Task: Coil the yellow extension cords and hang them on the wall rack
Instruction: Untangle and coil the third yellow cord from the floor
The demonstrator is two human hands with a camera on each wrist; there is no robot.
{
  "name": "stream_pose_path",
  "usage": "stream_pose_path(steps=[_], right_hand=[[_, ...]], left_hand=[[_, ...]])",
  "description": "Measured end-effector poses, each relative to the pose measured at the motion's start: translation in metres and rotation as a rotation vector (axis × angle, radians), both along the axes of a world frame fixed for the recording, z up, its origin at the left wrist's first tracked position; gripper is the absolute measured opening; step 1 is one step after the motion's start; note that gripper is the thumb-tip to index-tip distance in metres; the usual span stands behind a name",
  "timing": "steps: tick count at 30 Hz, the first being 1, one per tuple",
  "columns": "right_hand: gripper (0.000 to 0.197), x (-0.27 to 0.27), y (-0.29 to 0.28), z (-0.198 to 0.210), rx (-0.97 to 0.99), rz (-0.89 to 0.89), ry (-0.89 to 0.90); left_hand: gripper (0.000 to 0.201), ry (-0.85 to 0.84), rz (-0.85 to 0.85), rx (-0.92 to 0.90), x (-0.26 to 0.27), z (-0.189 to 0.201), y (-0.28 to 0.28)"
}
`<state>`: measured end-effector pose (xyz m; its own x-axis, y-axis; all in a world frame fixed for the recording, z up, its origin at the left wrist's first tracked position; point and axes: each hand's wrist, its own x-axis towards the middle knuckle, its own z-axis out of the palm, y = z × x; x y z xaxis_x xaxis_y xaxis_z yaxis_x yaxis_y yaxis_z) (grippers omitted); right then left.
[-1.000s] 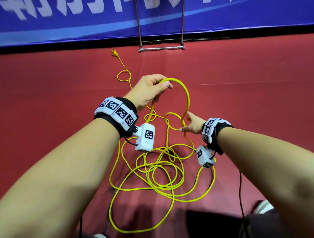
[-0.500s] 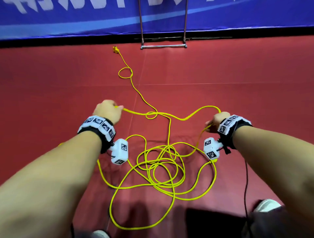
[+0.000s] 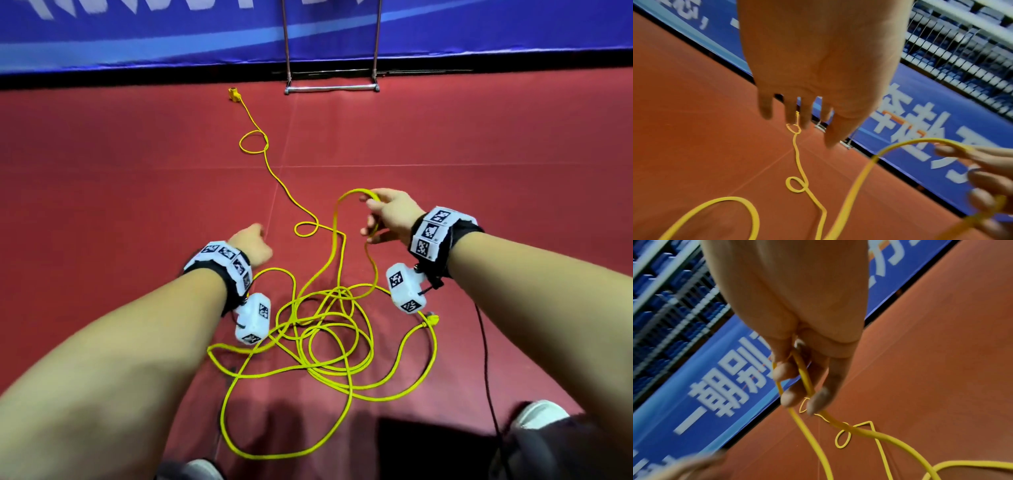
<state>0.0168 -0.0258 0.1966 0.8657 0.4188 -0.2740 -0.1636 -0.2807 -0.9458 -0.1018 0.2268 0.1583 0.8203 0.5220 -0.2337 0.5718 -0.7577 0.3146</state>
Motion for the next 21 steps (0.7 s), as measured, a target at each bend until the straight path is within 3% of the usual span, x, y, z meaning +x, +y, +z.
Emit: stream_pose_path(steps=[2,4,6,9,12,16,21], right_hand=[[0.019,-0.013,0.012,0.008,-0.045,0.189,-0.039],[0.015,-0.023,0.022,0.016,-0.067,0.288,-0.085],[0.014,-0.027,0.028,0.023,-0.074,0.303,-0.133],[0.016,-0.026,0.025,0.028,-0.108,0.336,-0.197],[0.019,-0.023,0.018,0.026,-0.155,0.389,-0.255],[0.019,-0.017,0.018,0.021,-0.203,0.365,-0.359],[0.015,-0.008,0.014,0.011,-0.392,0.312,-0.560]], left_hand=[[0.084,-0.226,-0.141,-0.193,0.018,0.017,-0.020],[0.089,-0.312,-0.309,-0.325,0.032,0.036,-0.042],[0.069,-0.334,-0.392,-0.352,0.041,0.051,-0.060],[0.034,-0.422,-0.426,-0.120,0.043,0.065,-0.065],[0.033,-0.367,-0.561,-0.016,0.038,0.068,-0.060],[0.022,-0.251,-0.589,0.060,0.031,0.070,-0.063],[0.024,-0.367,-0.540,-0.198,0.026,0.074,-0.074]])
